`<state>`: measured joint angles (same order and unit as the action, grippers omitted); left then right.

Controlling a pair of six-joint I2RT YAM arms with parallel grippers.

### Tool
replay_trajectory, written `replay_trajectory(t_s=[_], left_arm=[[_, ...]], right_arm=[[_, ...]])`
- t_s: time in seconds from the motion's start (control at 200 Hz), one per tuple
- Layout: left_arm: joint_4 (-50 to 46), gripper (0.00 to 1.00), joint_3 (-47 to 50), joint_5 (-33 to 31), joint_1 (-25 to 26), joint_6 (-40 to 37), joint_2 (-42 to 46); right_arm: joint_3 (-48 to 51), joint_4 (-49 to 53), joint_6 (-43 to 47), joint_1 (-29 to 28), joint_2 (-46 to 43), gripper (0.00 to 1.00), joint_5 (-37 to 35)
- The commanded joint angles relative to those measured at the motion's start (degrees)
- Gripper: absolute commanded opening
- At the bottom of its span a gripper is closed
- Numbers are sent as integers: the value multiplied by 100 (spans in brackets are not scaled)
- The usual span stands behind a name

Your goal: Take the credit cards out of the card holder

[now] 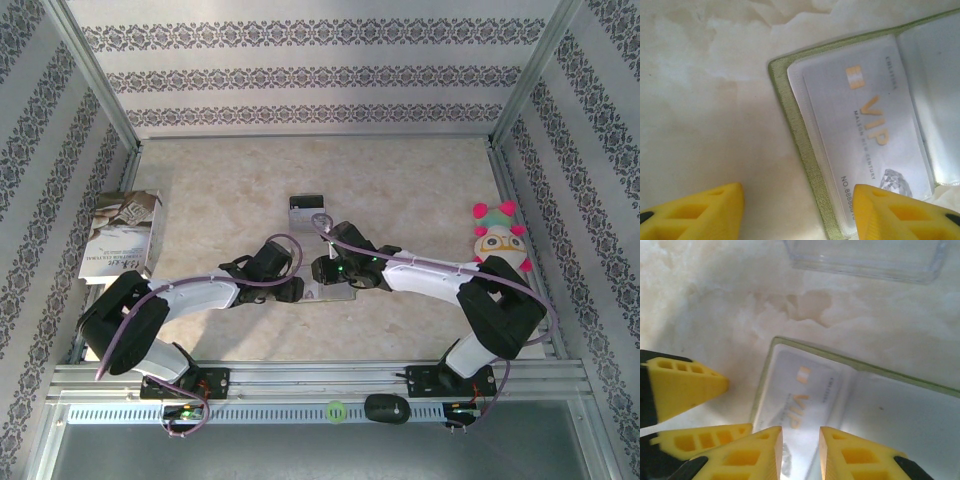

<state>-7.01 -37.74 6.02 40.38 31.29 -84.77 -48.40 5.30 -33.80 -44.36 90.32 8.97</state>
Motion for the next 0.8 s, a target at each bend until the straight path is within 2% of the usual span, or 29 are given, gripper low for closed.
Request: replay_trajectory(t_s=[0.0,0.21,0.38,0.495,0.575,0.794], left_arm=[[310,63,-135,105,11,-135,-61],[670,61,-224,418,13,-27,-292],[747,48,-239,619,14,131,-467],[709,45,-179,615,18,162,-517],[701,38,-170,629,22,202,-550],[582,29,-204,602,15,237,-697]], right_arm=[[-92,261,209,32,74,27,-207],[97,248,130,48,-31,27,-247],[304,75,-1,161,-96,27,-78],[358,-24,-37,178,-93,27,25],[358,-69,-69,177,-60,26,70],[349,-176,-109,173,64,25,236]])
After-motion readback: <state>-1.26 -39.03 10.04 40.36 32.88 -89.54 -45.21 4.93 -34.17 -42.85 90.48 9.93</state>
